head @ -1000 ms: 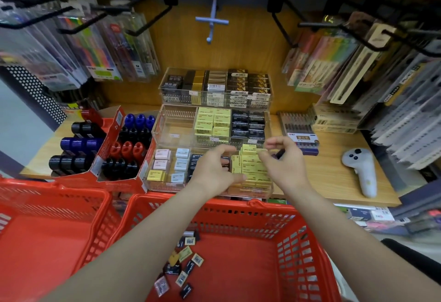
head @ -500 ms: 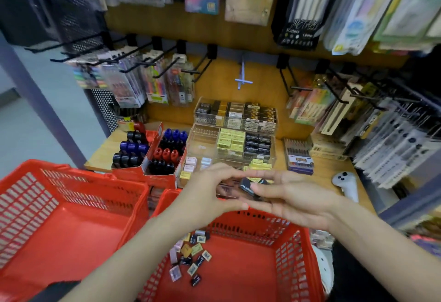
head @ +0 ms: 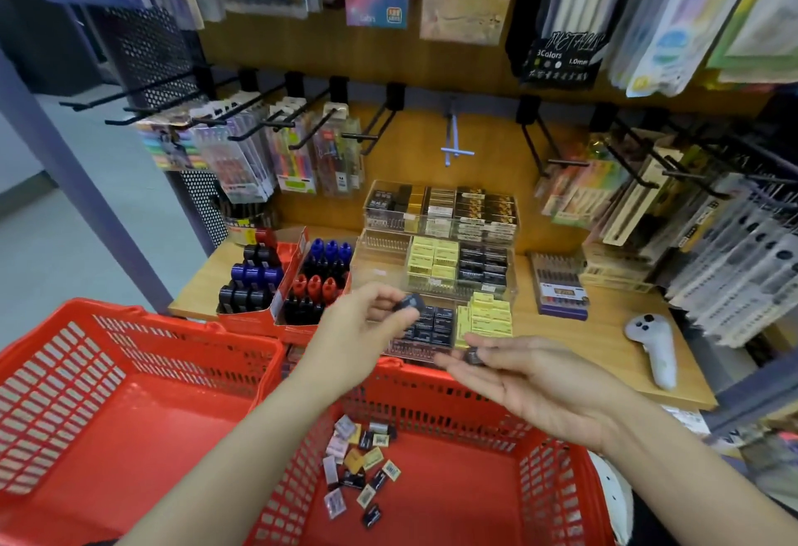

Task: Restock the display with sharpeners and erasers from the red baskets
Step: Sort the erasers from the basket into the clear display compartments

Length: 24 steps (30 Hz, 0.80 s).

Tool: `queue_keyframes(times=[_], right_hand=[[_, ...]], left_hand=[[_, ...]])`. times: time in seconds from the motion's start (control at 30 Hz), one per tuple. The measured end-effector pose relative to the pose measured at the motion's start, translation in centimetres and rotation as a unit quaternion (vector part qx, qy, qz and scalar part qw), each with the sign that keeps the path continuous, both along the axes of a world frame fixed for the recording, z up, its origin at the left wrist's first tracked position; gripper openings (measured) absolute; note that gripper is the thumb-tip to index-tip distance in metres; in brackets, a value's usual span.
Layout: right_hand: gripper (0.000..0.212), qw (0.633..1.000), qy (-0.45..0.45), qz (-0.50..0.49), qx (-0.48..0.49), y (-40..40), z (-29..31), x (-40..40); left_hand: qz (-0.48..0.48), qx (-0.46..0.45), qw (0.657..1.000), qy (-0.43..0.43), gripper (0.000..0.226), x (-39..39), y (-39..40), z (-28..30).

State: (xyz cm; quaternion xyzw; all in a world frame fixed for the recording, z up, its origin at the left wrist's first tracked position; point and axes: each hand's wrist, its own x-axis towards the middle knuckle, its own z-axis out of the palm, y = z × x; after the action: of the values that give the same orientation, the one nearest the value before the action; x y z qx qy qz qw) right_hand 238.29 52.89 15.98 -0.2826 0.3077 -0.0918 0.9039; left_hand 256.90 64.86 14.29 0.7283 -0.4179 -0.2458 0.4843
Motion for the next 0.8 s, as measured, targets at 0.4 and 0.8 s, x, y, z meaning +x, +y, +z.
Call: queue_keyframes(times=[0.4, 0.8], right_hand=[[0.020, 0.827, 0.284, -0.021, -0.484, -5.9, -5.0, 1.7], [0.025, 0.755, 0.307, -0.068, -0.576, -8.9, -9.7, 2.8]], left_hand=[[-0.033, 0.155, 0.971, -0.179, 0.026, 3.2, -6.3, -8.3], [-0.118, 0.254, 0.901, -0.331, 0.037, 3.8, -12.5, -12.5]])
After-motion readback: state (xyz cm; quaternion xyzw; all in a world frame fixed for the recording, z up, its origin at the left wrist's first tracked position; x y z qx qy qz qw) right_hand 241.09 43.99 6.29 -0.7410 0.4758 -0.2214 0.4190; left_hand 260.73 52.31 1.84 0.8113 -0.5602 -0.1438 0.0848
